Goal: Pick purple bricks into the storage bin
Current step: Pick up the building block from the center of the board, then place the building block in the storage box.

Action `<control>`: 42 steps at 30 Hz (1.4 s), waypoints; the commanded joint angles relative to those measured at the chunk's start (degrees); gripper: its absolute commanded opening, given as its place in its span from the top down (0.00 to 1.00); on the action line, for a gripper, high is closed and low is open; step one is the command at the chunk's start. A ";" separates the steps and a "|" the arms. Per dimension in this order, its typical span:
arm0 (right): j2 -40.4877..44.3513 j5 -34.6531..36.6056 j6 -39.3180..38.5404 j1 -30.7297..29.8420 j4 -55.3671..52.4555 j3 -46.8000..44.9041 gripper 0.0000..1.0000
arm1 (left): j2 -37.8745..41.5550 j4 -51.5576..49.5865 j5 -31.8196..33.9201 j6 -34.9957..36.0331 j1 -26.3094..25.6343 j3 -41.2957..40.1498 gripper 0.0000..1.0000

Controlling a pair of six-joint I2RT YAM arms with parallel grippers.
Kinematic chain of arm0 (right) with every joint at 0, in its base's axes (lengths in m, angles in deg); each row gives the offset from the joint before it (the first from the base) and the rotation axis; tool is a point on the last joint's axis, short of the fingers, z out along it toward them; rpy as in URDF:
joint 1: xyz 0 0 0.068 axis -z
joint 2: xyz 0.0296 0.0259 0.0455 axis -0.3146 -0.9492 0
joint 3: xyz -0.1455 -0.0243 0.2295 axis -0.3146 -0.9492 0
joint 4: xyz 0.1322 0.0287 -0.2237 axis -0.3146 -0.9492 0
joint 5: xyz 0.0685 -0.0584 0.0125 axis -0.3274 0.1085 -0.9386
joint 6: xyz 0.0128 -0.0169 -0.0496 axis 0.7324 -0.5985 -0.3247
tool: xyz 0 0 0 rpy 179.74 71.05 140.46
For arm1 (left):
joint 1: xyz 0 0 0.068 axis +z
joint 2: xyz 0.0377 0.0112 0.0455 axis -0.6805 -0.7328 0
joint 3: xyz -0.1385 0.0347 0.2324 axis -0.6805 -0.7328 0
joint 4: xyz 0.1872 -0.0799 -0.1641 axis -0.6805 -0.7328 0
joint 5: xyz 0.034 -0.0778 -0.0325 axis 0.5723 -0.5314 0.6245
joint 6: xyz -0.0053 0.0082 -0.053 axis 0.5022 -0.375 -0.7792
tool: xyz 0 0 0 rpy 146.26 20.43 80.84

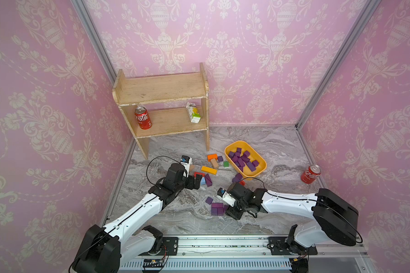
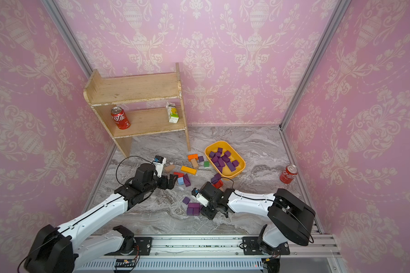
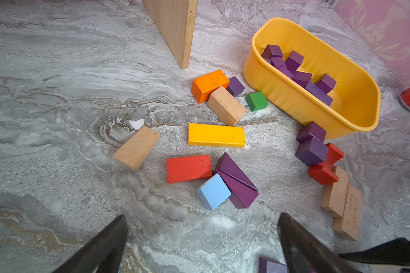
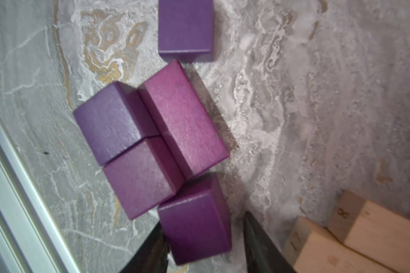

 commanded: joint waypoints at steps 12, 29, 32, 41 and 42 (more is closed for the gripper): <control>-3.62 0.36 -0.54 -0.53 0.57 2.31 0.51 | 0.80 -0.32 1.84 -0.36 -0.11 -0.61 0.01; -4.29 4.13 0.34 -0.40 -2.09 6.12 0.78 | 0.57 -0.24 1.91 0.02 -0.11 -0.40 0.01; -3.71 4.57 0.60 0.57 -3.63 8.28 0.79 | 0.69 -0.05 1.85 -0.06 -0.11 -0.43 0.01; -1.11 5.50 0.59 9.88 -6.17 16.77 0.79 | 0.21 1.61 1.58 -0.35 -0.11 -0.59 0.01; -1.09 5.74 0.63 11.36 -6.48 17.88 0.79 | 0.03 1.83 1.50 -0.39 -0.06 -0.61 0.01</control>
